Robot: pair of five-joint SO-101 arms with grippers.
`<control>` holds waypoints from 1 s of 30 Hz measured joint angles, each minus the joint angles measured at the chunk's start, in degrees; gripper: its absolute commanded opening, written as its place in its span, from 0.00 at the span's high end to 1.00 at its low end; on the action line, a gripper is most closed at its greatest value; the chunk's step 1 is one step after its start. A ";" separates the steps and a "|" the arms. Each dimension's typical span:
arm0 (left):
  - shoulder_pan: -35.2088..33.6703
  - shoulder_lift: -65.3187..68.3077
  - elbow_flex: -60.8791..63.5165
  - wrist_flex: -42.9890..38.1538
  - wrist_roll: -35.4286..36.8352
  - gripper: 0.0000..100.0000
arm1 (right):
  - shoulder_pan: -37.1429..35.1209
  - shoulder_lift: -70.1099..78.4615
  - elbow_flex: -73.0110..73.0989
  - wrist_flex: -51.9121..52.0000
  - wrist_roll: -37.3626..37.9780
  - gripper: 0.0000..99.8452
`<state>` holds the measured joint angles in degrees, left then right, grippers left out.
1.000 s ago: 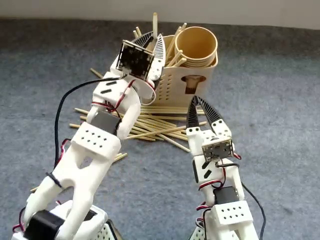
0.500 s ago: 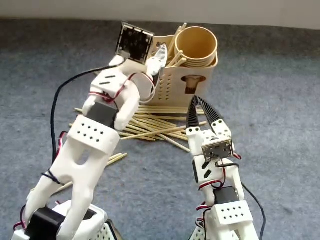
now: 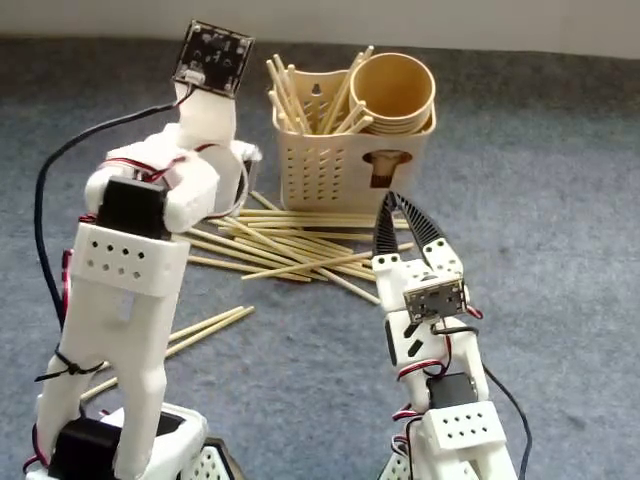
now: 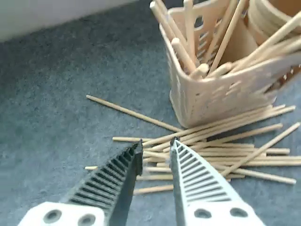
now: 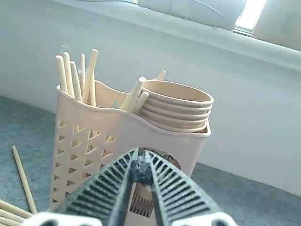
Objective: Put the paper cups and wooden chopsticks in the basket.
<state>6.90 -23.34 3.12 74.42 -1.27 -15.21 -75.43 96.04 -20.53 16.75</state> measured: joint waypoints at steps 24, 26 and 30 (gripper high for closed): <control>-1.05 0.18 34.55 6.95 -29.80 0.92 | 0.00 0.00 0.00 1.41 0.00 0.99; -2.20 0.26 37.63 3.60 -30.33 0.90 | 0.00 0.00 0.00 1.41 0.00 0.99; -5.71 0.35 42.29 -4.75 -30.51 0.89 | 0.00 0.00 0.00 1.41 0.00 0.99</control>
<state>1.19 -22.99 45.41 69.67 -31.78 -15.21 -75.43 96.04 -19.12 16.75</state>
